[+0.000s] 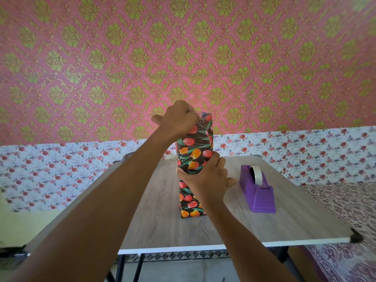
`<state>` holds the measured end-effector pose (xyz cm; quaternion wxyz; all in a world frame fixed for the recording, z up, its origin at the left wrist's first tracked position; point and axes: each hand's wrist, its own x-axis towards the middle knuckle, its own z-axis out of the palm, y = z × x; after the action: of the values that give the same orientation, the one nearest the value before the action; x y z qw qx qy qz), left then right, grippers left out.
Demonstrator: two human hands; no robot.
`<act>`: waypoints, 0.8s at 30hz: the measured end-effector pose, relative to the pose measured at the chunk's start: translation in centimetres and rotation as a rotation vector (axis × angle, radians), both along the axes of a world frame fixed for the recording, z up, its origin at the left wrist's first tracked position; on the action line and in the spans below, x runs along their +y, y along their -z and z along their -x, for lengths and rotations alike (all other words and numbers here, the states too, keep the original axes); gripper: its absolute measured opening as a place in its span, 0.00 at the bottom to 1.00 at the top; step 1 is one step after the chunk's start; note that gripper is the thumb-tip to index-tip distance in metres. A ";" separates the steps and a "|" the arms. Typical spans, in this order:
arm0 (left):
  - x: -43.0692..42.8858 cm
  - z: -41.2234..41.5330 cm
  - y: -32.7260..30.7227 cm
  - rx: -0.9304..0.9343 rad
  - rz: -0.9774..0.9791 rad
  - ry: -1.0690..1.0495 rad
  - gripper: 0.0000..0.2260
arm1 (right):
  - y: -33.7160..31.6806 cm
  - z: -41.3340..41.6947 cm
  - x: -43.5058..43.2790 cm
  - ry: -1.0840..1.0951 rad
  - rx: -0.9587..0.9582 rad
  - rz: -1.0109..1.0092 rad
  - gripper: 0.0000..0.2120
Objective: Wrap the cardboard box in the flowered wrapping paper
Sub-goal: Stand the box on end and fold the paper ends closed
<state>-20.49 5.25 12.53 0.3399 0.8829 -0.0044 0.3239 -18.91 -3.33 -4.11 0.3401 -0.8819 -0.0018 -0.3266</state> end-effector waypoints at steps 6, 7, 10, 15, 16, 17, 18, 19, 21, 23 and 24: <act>-1.7 -0.1 -0.6 -0.051 -0.155 0.005 0.09 | 0.1 0.1 -0.1 -0.009 -0.007 -0.002 0.54; -1.9 -0.1 -0.6 -0.067 -0.171 -0.006 0.09 | 0.1 0.1 -0.1 -0.014 -0.003 -0.005 0.54; -2.7 0.0 -0.1 -0.160 -0.338 -0.122 0.11 | 0.1 0.0 -0.4 -0.022 0.008 -0.014 0.54; -1.9 -0.2 -0.6 -0.208 -0.500 -0.180 0.10 | 0.2 -0.1 -0.6 -0.022 0.008 -0.010 0.55; -1.7 -0.3 -0.7 -0.210 -0.497 -0.193 0.10 | 0.2 0.0 -0.5 -0.023 0.006 -0.009 0.54; -1.5 -0.4 -0.7 -0.224 -0.495 -0.220 0.10 | 0.2 0.0 -0.5 -0.026 0.003 -0.013 0.54; -1.4 -0.4 -0.6 -0.243 -0.478 -0.240 0.10 | 0.2 0.1 -0.4 -0.028 0.000 -0.018 0.54; -1.3 -0.4 -0.4 -0.259 -0.446 -0.242 0.10 | 0.2 0.1 -0.4 -0.027 -0.004 -0.021 0.54; -1.0 -0.3 0.5 -0.272 -0.358 -0.233 0.10 | 0.1 0.2 -0.1 -0.014 -0.011 -0.018 0.54; -0.8 -0.1 1.5 -0.298 -0.233 -0.226 0.09 | 0.1 0.3 0.2 0.001 -0.018 -0.003 0.54; -0.8 0.0 1.9 -0.308 -0.162 -0.200 0.09 | 0.1 0.4 0.4 0.005 -0.020 0.003 0.54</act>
<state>-20.44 4.49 10.65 0.2292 0.8435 0.0055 0.4858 -19.28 -2.88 -4.24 0.3380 -0.8790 -0.0036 -0.3364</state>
